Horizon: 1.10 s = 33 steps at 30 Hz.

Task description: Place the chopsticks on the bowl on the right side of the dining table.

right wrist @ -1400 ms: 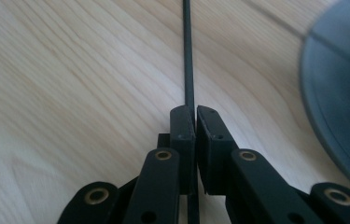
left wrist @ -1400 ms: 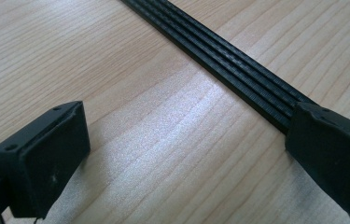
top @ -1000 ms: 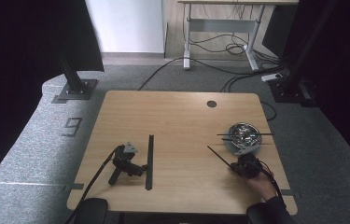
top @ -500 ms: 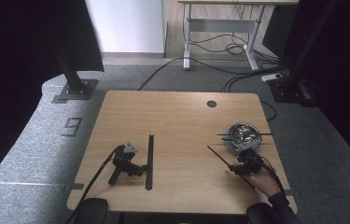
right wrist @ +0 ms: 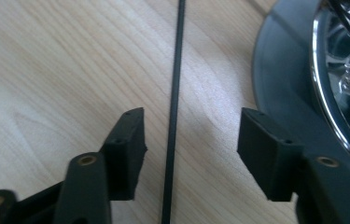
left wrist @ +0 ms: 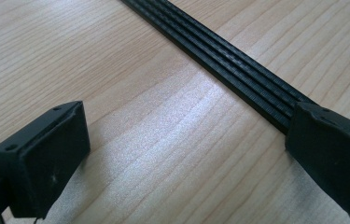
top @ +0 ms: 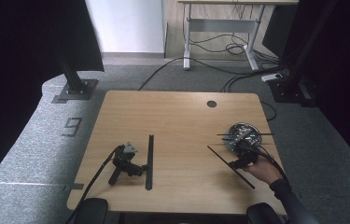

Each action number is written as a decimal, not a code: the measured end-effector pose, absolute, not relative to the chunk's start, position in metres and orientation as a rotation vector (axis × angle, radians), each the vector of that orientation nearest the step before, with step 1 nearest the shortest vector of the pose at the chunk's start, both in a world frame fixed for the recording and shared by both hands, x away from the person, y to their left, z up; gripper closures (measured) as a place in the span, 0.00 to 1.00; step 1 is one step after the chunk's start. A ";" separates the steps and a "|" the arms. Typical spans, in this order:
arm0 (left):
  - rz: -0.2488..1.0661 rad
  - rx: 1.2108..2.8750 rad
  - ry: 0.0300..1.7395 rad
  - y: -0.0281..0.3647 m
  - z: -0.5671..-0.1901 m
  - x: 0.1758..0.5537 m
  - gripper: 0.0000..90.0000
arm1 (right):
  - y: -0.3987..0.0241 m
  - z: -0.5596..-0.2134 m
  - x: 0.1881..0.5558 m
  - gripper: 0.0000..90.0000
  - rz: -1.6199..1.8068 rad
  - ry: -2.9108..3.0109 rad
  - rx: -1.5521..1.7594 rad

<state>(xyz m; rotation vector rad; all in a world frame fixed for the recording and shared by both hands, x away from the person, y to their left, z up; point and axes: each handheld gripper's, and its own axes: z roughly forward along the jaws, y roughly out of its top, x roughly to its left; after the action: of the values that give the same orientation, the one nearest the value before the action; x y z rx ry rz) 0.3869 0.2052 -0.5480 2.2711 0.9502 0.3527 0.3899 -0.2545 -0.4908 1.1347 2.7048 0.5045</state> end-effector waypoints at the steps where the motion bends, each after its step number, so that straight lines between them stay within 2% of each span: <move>1: 0.353 2.271 0.950 0.205 -0.548 0.387 0.00 | -0.252 -0.489 0.391 0.50 0.482 2.721 1.128; 11: 0.353 2.271 0.950 0.205 -0.548 0.387 0.00 | -0.226 -0.496 0.406 0.76 0.258 2.851 1.080; 33: 0.352 2.270 0.951 0.205 -0.548 0.387 0.00 | -0.210 -0.513 0.428 0.92 0.051 2.953 1.117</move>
<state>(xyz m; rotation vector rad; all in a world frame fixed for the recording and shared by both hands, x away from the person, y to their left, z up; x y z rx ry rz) 0.3868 0.2051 -0.5480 2.2703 0.9513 0.3523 0.4279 -0.2098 -0.5126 1.1167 2.9530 0.0513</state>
